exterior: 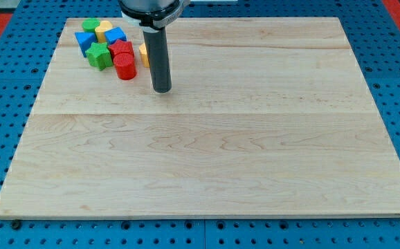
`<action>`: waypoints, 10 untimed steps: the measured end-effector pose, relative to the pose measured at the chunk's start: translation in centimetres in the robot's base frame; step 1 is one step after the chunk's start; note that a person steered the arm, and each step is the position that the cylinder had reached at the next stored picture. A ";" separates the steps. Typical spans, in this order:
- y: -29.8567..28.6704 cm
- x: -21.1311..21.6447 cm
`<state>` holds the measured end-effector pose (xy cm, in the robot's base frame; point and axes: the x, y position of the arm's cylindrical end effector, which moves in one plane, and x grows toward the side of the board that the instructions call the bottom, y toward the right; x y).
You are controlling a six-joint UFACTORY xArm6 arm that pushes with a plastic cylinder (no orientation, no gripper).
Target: Place the red blocks vertically below the yellow hexagon
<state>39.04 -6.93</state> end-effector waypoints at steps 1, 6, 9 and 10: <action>0.0 0.6; 4.9 -19.8; -2.3 -19.8; -3.2 -19.9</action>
<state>19.15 -10.12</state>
